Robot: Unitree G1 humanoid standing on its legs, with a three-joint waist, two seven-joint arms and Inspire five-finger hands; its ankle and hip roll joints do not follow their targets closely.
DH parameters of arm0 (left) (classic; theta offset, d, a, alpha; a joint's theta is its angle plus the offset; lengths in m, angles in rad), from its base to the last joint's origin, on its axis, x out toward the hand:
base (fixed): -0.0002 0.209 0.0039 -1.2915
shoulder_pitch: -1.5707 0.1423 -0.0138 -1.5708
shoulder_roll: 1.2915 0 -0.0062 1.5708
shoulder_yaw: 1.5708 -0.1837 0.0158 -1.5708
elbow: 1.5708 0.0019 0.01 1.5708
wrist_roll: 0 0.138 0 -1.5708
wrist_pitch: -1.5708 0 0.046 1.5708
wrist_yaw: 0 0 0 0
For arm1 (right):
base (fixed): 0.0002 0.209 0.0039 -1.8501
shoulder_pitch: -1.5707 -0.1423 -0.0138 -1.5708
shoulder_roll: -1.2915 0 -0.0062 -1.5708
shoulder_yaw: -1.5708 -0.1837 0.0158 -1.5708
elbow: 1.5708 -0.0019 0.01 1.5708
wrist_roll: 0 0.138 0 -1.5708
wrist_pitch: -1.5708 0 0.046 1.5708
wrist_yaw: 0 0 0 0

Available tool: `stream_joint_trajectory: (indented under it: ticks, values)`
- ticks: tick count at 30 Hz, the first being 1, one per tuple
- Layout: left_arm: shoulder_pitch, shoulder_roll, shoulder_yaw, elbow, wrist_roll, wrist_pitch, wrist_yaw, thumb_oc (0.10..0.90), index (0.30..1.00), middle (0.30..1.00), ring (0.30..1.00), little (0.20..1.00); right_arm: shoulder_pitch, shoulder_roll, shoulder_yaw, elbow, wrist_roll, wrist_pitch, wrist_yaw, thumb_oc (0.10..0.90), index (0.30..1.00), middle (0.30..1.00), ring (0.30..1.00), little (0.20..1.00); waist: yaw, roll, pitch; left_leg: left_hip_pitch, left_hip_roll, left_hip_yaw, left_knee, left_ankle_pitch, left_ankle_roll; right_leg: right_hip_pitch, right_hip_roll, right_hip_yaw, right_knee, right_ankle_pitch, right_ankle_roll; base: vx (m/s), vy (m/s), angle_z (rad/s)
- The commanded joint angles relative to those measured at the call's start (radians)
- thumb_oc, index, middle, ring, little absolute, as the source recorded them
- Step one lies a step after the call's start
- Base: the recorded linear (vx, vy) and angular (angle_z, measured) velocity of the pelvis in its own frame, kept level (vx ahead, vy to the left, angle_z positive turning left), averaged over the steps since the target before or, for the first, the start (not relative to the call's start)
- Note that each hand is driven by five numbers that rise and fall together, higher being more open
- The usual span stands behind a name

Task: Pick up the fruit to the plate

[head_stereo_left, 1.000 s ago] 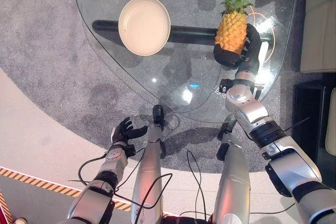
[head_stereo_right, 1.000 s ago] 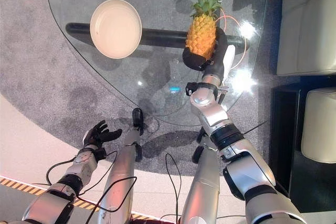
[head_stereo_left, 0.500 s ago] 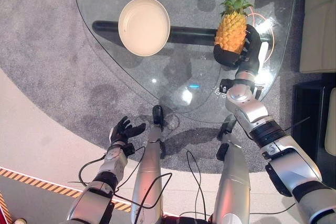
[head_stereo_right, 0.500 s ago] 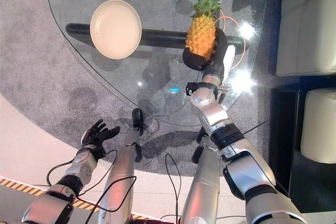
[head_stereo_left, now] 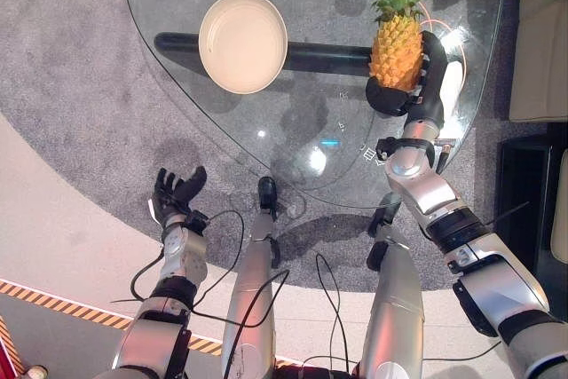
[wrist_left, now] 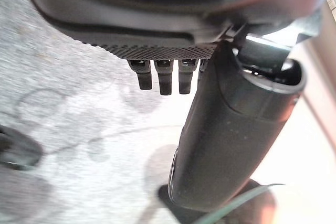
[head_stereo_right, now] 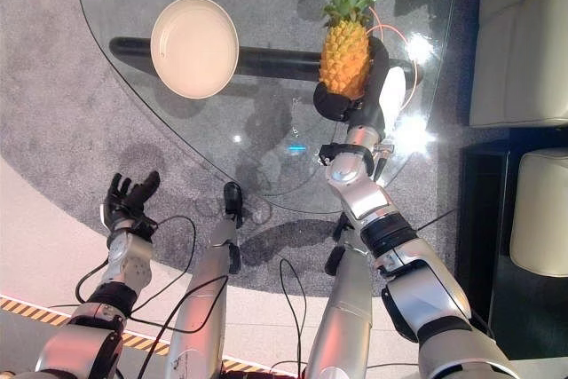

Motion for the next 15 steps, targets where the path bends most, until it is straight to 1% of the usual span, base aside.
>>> stream_joint_trajectory:
  ticks: [1, 2, 6, 7, 10, 14, 15]
  values:
    - [-0.044, 0.101, 0.056, -0.056, -0.012, -0.134, 0.078, 0.8, 0.9, 0.9, 0.9, 0.9, -0.031, -0.089, -0.04, -0.185, -0.139, -0.072, -0.06, 0.1, 0.3, 0.3, 0.3, 0.2, -0.03, 0.037, -0.022, -0.034, 0.013, -0.038, 0.083, -0.049, -0.023, -0.007, -0.01, 0.014, -0.042, 0.037, 0.025, 0.0, 0.0, 0.0]
    - [-0.051, 0.107, 0.059, -0.065, -0.017, -0.153, 0.082, 0.8, 0.9, 0.9, 0.9, 0.9, -0.027, -0.092, -0.044, -0.196, -0.151, -0.071, -0.059, 0.1, 0.3, 0.3, 0.3, 0.2, -0.032, 0.035, -0.022, -0.035, 0.014, -0.038, 0.084, -0.05, -0.024, -0.007, -0.009, 0.014, -0.042, 0.037, 0.025, 0.0, 0.0, 0.0]
    - [-0.082, 0.123, 0.083, -0.114, -0.044, -0.173, 0.102, 0.8, 0.9, 0.9, 0.9, 0.9, -0.011, -0.103, -0.056, -0.22, -0.185, -0.087, -0.051, 0.1, 0.3, 0.3, 0.3, 0.2, -0.039, 0.029, -0.022, -0.036, 0.017, -0.037, 0.084, -0.052, -0.026, -0.006, -0.007, 0.016, -0.046, 0.035, 0.026, 0.0, 0.0, 0.0]
    - [-0.094, 0.125, 0.089, -0.138, -0.052, -0.192, 0.103, 0.8, 0.9, 0.9, 0.9, 0.9, -0.006, -0.102, -0.058, -0.227, -0.202, -0.095, -0.052, 0.1, 0.3, 0.3, 0.3, 0.2, -0.042, 0.027, -0.022, -0.037, 0.019, -0.037, 0.084, -0.054, -0.027, -0.007, -0.005, 0.018, -0.046, 0.034, 0.025, 0.0, 0.0, 0.0]
    - [-0.11, 0.126, 0.094, -0.189, -0.057, -0.224, 0.093, 0.8, 0.9, 0.9, 0.9, 0.9, -0.004, -0.099, -0.064, -0.244, -0.244, -0.114, -0.046, 0.1, 0.3, 0.3, 0.3, 0.2, -0.044, 0.025, -0.022, -0.041, 0.021, -0.035, 0.082, -0.056, -0.028, -0.009, -0.003, 0.018, -0.051, 0.035, 0.026, 0.0, 0.0, 0.0]
    - [-0.137, 0.124, 0.091, -0.249, -0.04, -0.232, 0.067, 0.8, 0.9, 0.9, 0.9, 0.9, -0.006, -0.099, -0.066, -0.268, -0.284, -0.121, -0.027, 0.1, 0.3, 0.3, 0.3, 0.2, -0.047, 0.022, -0.022, -0.043, 0.024, -0.032, 0.08, -0.056, -0.028, -0.008, -0.002, 0.019, -0.057, 0.036, 0.026, 0.0, 0.0, 0.0]
    - [-0.148, 0.123, 0.089, -0.276, -0.017, -0.235, 0.059, 0.8, 0.9, 0.9, 0.9, 0.9, -0.008, -0.099, -0.067, -0.275, -0.291, -0.122, -0.018, 0.1, 0.3, 0.3, 0.3, 0.2, -0.047, 0.021, -0.022, -0.044, 0.025, -0.032, 0.079, -0.056, -0.029, -0.007, -0.003, 0.018, -0.059, 0.037, 0.027, 0.0, 0.0, 0.0]
